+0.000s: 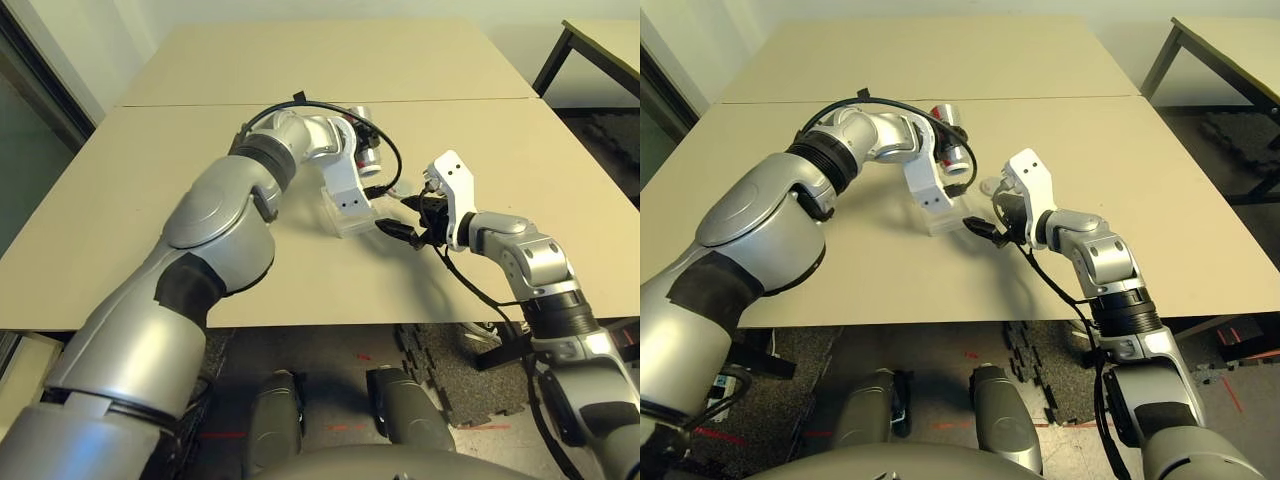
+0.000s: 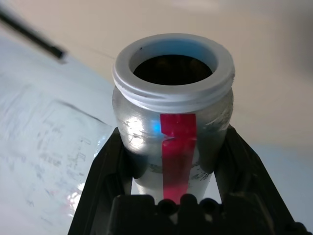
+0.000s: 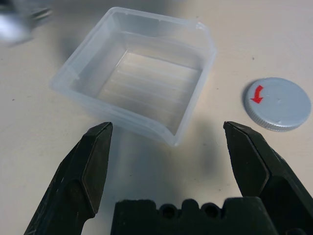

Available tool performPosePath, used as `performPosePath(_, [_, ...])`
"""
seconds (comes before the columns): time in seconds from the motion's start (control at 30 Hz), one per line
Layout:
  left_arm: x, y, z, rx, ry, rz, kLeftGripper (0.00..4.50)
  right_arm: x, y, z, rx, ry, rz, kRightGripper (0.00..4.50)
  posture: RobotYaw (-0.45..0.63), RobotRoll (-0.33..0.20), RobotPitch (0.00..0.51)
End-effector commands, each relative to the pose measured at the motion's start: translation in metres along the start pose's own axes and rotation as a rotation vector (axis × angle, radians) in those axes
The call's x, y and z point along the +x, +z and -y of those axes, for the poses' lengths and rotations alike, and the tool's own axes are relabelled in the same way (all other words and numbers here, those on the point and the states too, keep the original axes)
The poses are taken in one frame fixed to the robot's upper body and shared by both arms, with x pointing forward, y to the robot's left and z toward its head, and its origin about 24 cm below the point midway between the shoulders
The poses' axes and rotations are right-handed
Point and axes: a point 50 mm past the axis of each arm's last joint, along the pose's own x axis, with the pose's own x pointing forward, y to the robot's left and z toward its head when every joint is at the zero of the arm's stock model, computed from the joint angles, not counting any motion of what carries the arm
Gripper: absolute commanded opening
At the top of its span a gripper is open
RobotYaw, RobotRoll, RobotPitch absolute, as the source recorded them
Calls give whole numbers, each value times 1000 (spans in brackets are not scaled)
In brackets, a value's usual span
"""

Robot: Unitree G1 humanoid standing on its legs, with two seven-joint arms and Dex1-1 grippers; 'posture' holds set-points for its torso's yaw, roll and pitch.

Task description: Pour the medicine from the bottle into the box.

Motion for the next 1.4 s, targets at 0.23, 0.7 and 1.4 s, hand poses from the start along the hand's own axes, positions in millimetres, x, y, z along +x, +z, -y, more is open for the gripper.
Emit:
performPosePath(0.23, [7,21,-36,-18,95,57,2425,4,-3,-3,4,20,-10,4500,-233,0,73])
performPosePath(0.7, [4,17,-28,-784,189,171,2425,-4,1,4,-9,14,-32,4500,-205,0,82])
performPosePath(1.4, [-23,11,137,-2699,690,10,2425,-10,1,6,-12,18,-50,4500,-170,0,87])
